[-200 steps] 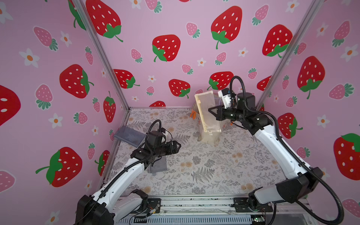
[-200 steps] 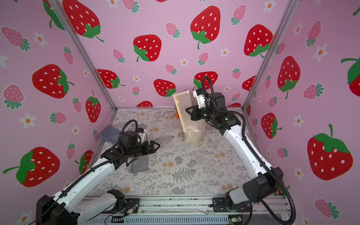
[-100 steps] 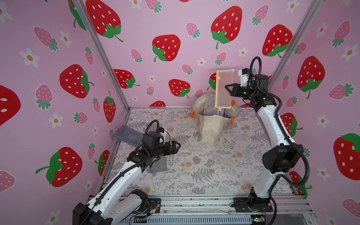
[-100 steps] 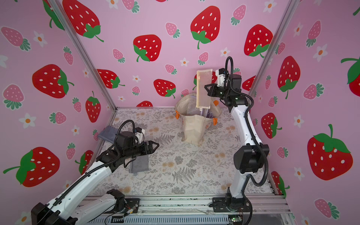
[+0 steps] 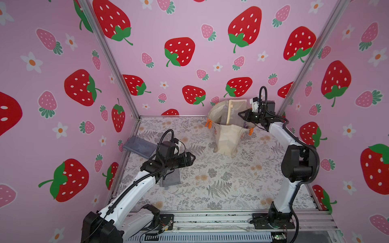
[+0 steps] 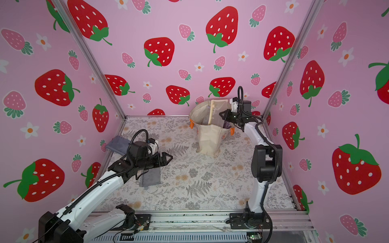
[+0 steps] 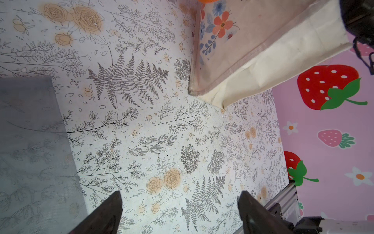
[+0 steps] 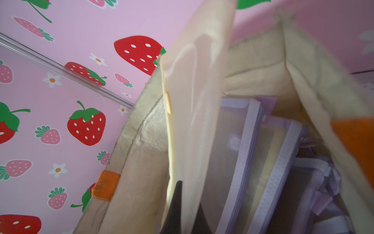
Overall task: Put the pencil pouch into the canvas bag
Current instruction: Place the pencil pouch in the canvas bag.
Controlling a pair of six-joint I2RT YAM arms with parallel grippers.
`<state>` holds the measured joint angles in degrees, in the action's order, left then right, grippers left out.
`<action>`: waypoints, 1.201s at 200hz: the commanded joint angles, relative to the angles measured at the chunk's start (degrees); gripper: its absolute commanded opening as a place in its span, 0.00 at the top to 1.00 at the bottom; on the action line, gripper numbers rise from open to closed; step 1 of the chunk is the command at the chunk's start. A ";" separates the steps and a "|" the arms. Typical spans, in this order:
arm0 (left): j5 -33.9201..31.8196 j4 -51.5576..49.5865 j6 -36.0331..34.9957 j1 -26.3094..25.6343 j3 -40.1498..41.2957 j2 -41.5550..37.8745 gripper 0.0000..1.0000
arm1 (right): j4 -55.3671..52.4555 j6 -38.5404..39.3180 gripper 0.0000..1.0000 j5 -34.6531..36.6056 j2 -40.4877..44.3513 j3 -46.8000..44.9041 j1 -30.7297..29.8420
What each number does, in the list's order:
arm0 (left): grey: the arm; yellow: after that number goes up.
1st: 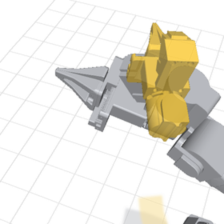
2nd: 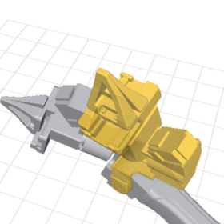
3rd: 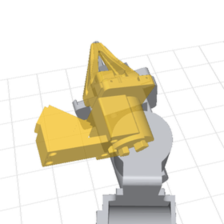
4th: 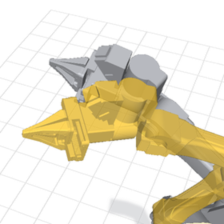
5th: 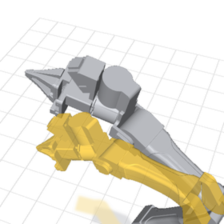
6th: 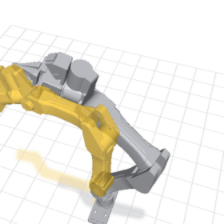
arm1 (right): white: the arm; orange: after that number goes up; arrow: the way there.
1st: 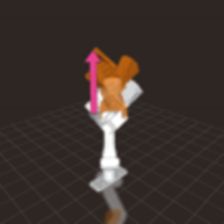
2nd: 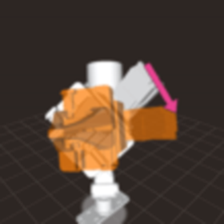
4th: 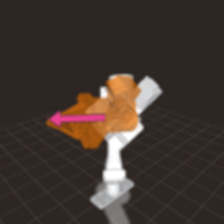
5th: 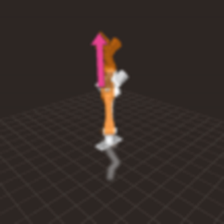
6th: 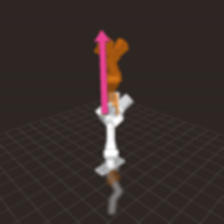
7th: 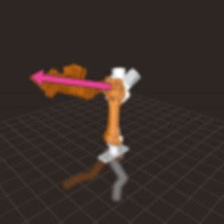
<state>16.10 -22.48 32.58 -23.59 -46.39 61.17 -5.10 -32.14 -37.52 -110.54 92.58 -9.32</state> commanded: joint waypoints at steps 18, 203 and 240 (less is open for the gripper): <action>1.04 1.64 0.10 0.26 -1.45 0.88 0.09 | 2.53 0.35 1.00 0.12 4.91 -3.31 -1.67; 0.36 1.58 0.58 0.25 -0.05 -1.35 0.09 | -21.01 16.72 0.46 11.03 -1.56 17.06 -3.20; -0.08 1.31 0.24 0.34 -0.19 -1.55 0.09 | -23.50 16.91 0.62 12.79 -4.24 18.84 -3.42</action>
<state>16.51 -20.97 32.86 -23.51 -46.37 60.45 -25.56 -16.21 -24.45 -114.02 109.78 -12.32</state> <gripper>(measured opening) 0.913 0.432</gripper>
